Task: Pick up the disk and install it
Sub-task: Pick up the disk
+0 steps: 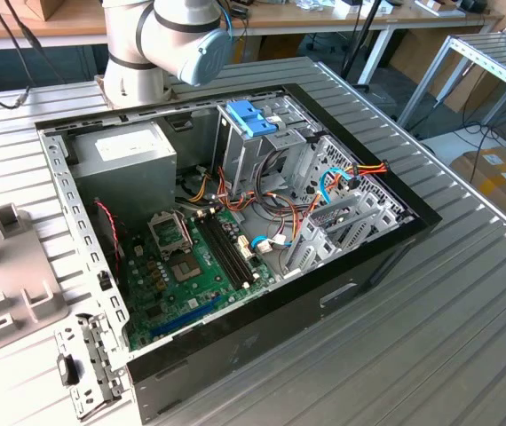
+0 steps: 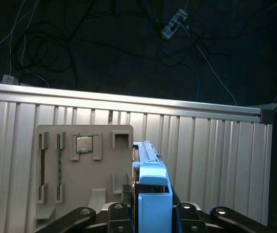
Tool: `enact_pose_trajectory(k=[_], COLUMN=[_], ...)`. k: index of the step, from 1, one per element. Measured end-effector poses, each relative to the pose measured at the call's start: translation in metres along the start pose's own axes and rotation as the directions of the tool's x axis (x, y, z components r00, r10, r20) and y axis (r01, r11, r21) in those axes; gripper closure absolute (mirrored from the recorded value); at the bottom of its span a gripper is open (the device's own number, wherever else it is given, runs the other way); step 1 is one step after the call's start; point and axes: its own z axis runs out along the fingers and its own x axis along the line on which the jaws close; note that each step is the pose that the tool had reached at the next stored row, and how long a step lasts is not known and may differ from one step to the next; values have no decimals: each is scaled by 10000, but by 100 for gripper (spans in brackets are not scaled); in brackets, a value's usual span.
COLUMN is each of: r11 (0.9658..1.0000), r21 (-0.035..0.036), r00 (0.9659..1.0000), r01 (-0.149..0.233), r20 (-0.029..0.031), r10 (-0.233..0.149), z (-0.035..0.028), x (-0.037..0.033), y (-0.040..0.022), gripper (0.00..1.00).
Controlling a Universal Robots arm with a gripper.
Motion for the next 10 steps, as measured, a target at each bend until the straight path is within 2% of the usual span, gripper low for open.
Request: enact_pose_trajectory(k=[10], r11=[10000], r21=[2], r00=[10000], r01=[1], r20=[22], r10=[-1], z=[-106], x=[-13], y=[5], gripper=[63])
